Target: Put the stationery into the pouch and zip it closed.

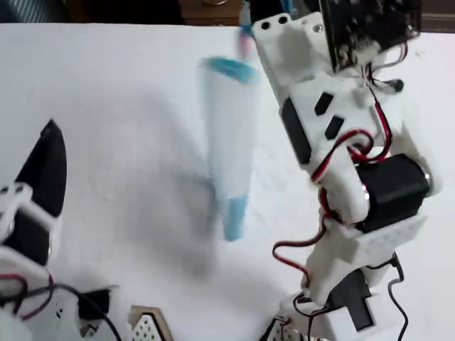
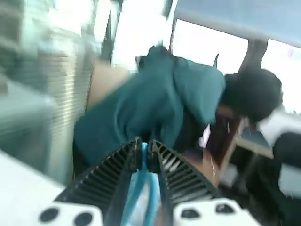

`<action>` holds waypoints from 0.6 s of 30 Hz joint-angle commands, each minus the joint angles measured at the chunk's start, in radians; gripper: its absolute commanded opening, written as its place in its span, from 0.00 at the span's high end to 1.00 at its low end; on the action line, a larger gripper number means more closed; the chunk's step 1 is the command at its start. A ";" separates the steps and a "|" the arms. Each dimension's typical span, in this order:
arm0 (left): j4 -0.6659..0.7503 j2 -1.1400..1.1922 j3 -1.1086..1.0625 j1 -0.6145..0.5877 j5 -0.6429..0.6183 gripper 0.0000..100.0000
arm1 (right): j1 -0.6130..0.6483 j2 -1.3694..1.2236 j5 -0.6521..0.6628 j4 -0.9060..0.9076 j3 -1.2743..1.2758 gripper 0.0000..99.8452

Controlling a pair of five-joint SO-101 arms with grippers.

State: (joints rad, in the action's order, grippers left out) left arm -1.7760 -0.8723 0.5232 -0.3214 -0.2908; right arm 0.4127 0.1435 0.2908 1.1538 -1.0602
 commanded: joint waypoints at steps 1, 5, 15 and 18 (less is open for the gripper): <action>0.009 -0.018 0.012 -0.004 -0.006 0.73 | 0.070 0.016 0.005 -0.122 -0.031 0.98; -0.005 -0.025 -0.075 -0.002 -0.006 0.73 | 0.153 0.008 0.006 -0.143 -0.006 0.98; 0.023 -0.127 -0.310 -0.004 0.000 0.73 | 0.170 0.010 0.000 0.047 0.095 0.98; 0.035 -0.143 -0.334 -0.004 0.002 0.73 | 0.168 0.010 -0.002 0.117 0.095 0.98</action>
State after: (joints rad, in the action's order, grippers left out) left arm -1.7607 -1.0073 0.2025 -0.3214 -0.2908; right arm 0.5815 0.1404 0.2908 1.2259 -0.9651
